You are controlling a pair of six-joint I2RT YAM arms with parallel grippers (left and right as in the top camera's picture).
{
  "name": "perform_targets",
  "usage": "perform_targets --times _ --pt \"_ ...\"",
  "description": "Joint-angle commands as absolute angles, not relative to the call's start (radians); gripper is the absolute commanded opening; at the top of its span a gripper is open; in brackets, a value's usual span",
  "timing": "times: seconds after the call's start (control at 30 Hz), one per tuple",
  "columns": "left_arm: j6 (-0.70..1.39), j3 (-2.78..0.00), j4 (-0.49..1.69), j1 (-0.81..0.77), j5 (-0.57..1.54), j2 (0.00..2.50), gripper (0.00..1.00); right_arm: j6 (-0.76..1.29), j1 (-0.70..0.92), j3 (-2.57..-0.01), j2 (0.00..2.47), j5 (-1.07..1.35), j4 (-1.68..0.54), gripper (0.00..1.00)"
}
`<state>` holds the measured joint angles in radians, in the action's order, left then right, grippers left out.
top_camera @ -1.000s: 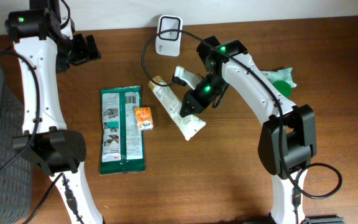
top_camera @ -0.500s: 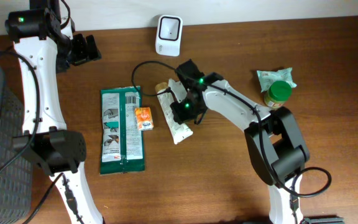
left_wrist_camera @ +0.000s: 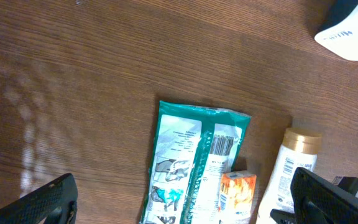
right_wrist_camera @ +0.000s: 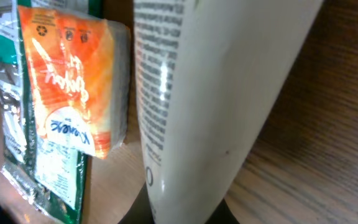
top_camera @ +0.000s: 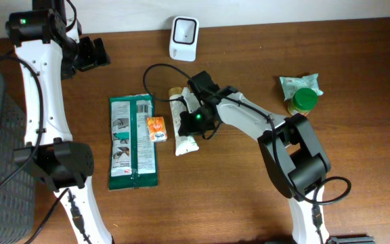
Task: Scan the item barcode
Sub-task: 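Lift the white tube and hold it before the scanner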
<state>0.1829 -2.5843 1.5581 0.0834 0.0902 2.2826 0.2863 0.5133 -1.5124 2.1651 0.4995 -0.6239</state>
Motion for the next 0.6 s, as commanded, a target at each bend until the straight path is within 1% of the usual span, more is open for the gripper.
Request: perform_targets --times 0.0,0.07,0.13,0.17,0.27,0.4,0.5,0.57 --pt "0.185 -2.586 1.557 0.081 0.097 2.297 0.99 0.176 0.467 -1.532 2.194 0.659 -0.674 0.04" --pt "0.185 -2.586 1.557 0.081 0.097 2.297 0.99 0.051 0.420 -1.532 2.135 0.870 -0.678 0.04" --pt "0.185 -2.586 1.557 0.081 0.097 2.297 0.99 0.009 0.341 -1.532 2.024 1.040 -0.688 0.04" --pt "0.185 -2.586 1.557 0.081 0.097 2.297 0.99 0.003 0.311 -1.532 1.974 1.071 -0.700 0.04" --pt "0.185 -2.586 1.557 0.081 0.097 2.297 0.99 0.003 0.249 -1.532 1.825 1.081 -0.723 0.04" --pt "0.185 -2.586 1.557 0.081 0.097 2.297 0.99 0.044 0.222 -1.532 1.662 1.103 -0.730 0.04" --pt "0.185 -2.586 1.557 0.081 0.097 2.297 0.99 0.076 0.222 -1.532 1.618 1.124 -0.730 0.04" --pt "0.185 -2.586 1.557 0.081 0.097 2.297 0.99 0.145 0.222 -1.548 1.617 1.122 -0.730 0.04"
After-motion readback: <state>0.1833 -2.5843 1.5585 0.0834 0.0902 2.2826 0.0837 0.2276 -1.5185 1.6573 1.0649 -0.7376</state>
